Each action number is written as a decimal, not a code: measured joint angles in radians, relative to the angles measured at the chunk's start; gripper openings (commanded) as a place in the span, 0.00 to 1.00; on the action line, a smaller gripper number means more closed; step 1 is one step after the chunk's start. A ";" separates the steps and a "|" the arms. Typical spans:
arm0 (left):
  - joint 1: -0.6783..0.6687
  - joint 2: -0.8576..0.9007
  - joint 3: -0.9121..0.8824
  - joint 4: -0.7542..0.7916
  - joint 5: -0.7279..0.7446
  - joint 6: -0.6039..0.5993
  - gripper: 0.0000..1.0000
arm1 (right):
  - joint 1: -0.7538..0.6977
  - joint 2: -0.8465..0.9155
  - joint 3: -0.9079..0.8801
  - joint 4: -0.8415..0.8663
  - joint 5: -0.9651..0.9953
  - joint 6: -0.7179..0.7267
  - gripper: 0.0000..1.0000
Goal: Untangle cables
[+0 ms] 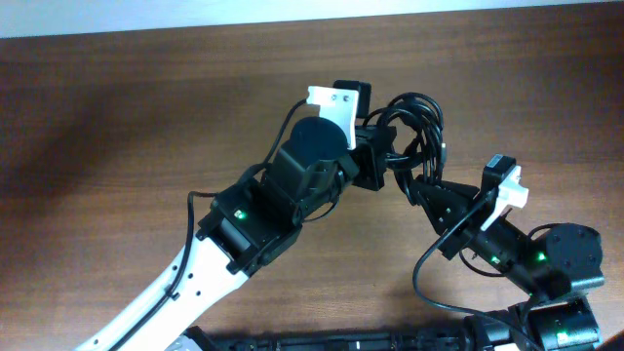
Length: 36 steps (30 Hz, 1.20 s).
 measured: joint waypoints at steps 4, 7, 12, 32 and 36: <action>0.000 0.000 0.000 -0.006 -0.024 -0.109 0.00 | 0.000 0.000 0.011 -0.037 0.039 0.000 0.04; 0.014 0.000 0.000 -0.011 -0.022 -0.167 0.00 | 0.001 -0.001 0.018 -0.058 0.082 0.001 0.04; 0.030 0.003 -0.002 -0.021 0.008 -0.200 0.00 | 0.009 -0.001 0.034 -0.120 0.162 0.029 0.04; 0.177 0.005 0.000 -0.027 -0.051 0.006 0.00 | 0.010 -0.003 0.024 -0.210 0.314 0.046 0.88; 0.177 0.004 0.000 -0.030 0.039 0.155 0.00 | 0.010 -0.003 0.024 -0.204 0.293 0.030 0.88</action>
